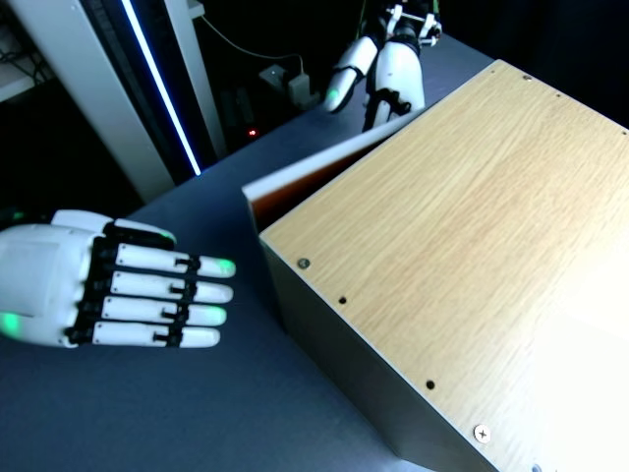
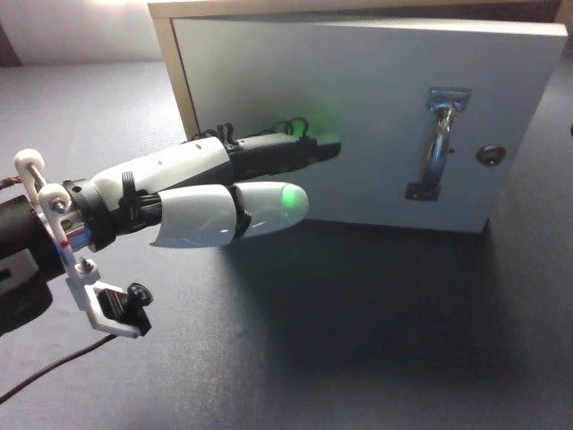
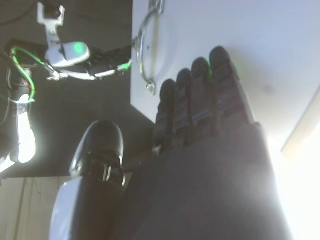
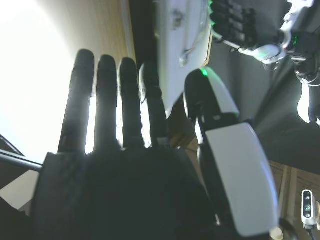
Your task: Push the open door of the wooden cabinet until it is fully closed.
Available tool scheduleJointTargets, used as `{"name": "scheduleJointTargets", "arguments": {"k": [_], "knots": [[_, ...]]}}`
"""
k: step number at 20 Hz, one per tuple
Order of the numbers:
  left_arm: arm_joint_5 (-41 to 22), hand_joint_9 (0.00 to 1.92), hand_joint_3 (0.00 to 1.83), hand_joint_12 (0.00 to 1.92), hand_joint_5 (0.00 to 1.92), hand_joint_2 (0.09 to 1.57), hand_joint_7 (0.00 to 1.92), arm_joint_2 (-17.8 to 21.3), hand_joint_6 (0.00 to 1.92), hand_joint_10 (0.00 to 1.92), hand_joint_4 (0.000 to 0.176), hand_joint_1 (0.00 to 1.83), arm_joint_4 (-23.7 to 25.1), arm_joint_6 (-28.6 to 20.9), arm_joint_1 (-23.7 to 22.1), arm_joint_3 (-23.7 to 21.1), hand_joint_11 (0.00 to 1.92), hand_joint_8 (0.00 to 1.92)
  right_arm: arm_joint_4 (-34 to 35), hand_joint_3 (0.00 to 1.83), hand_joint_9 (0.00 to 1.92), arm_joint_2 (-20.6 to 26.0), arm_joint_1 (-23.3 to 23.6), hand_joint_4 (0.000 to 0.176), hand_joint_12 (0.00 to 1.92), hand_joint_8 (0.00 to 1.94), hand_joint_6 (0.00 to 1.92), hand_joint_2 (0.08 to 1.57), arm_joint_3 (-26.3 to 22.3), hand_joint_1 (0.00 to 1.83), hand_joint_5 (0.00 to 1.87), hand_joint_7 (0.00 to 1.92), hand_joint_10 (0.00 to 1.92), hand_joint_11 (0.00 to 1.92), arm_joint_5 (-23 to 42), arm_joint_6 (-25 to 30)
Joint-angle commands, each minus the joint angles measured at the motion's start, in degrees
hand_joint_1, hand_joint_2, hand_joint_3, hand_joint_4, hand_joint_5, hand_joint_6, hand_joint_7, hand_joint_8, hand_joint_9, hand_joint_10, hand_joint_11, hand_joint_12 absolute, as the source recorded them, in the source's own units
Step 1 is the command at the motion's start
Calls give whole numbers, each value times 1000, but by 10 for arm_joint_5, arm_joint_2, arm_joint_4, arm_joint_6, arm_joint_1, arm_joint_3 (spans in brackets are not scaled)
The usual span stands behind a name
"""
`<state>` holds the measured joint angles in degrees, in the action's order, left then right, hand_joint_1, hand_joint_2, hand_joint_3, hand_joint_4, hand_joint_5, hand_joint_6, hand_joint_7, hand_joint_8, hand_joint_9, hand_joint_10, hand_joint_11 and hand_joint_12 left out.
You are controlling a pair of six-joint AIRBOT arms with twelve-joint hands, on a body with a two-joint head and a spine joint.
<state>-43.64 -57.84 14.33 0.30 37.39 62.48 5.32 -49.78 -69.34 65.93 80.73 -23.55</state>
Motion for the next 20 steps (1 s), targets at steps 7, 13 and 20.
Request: {"name": "scheduleJointTargets", "arguments": {"k": [7, 13, 20], "knots": [[-81, 157, 0, 58, 139, 1483, 142, -10, 1, 0, 0, 0, -37, -3, -18, 12, 113, 6, 18, 4, 332, -1, 3, 0, 62, 0, 1, 1401, 3, 577, 361, 348, 0, 320, 70, 7], [-140, 167, 7, 71, 138, 1498, 161, 9, 12, 13, 0, 0, -75, -3, 11, -6, 140, 12, 18, 1, 338, -1, 3, 0, 62, 0, 0, 1398, 2, 588, 367, 350, 3, 348, 70, 9], [-232, 288, 0, 169, 215, 1457, 261, 107, 1, 15, 0, 0, -106, -3, 104, -81, 291, 9, 22, 0, 301, 1, 3, 0, 41, 0, 1, 1393, -3, 622, 353, 320, 0, 319, 79, 11]]}}
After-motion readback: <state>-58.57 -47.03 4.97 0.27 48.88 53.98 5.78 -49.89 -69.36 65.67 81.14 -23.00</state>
